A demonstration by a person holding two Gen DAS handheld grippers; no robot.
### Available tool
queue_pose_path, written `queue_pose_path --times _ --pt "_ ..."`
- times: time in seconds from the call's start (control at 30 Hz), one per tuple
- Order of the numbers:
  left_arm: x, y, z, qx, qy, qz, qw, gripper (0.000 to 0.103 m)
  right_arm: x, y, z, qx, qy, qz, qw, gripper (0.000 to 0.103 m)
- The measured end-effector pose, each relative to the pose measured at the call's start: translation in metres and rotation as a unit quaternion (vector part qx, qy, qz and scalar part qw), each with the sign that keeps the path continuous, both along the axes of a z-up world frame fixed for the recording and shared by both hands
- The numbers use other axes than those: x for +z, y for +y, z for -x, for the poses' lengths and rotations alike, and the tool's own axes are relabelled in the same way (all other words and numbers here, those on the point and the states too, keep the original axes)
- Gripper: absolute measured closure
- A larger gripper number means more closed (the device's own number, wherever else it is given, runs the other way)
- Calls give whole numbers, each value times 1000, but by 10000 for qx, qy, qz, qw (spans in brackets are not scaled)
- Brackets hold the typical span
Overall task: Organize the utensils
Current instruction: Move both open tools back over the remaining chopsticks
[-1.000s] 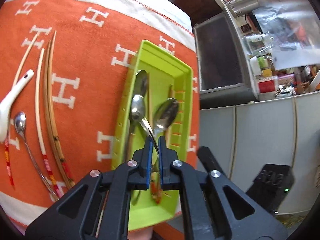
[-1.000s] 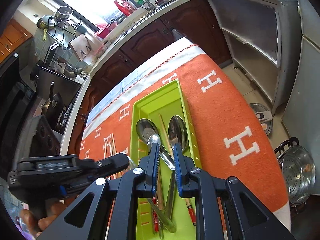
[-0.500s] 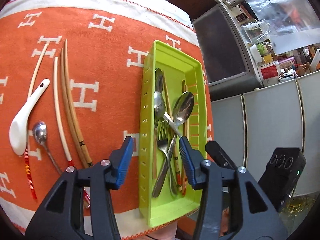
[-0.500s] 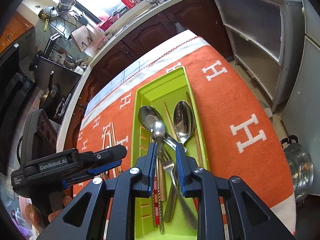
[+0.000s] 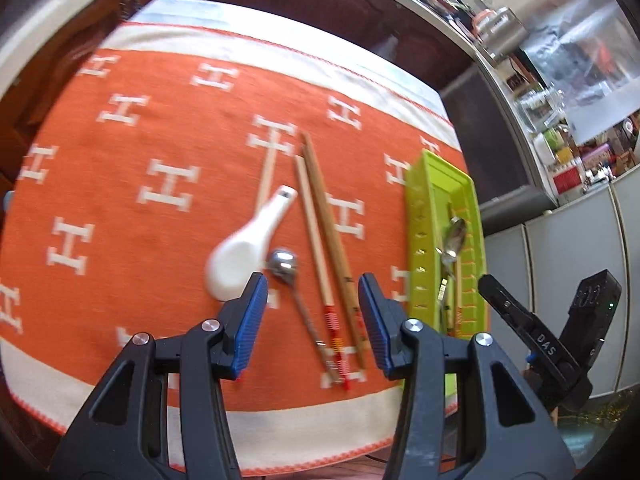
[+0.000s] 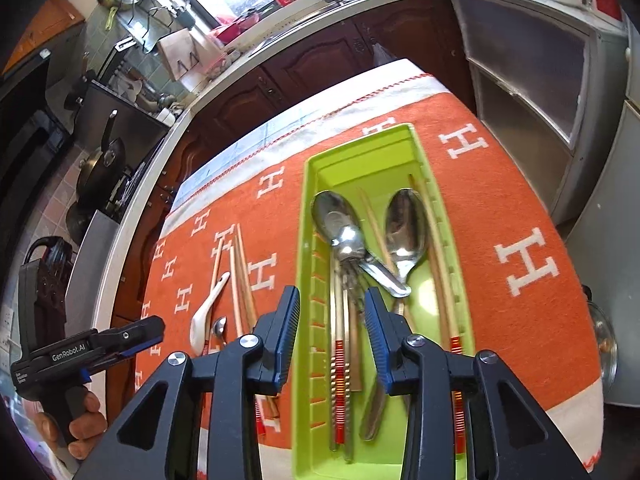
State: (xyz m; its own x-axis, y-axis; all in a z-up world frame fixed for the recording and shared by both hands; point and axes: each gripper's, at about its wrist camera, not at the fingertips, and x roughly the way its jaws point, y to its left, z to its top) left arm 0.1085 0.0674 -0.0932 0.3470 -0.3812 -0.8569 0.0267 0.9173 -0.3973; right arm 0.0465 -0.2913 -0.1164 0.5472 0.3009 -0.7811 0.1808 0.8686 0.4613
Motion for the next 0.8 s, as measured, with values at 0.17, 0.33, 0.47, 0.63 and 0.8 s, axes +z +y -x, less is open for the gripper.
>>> queue_pose_path --times 0.17,0.33,0.47,0.63,0.8 --pt "-5 44 2 322 -169 -198 9991 59 4 37 -7 432 -14 114 9990 69" --pt "-19 58 -1 398 -134 -285 9987 59 5 79 -18 878 -11 366 9955 69" --pt "-39 56 -1 167 52 -239 9996 59 -4 112 -36 1195 129 713 9902 72" --pt "-56 44 7 -135 125 -192 9996 59 -32 140 -58 1585 560 1128 9793 87" --pt "-63 32 11 -377 140 -57 9992 59 -53 151 -76 1784 771 1291 9724 90"
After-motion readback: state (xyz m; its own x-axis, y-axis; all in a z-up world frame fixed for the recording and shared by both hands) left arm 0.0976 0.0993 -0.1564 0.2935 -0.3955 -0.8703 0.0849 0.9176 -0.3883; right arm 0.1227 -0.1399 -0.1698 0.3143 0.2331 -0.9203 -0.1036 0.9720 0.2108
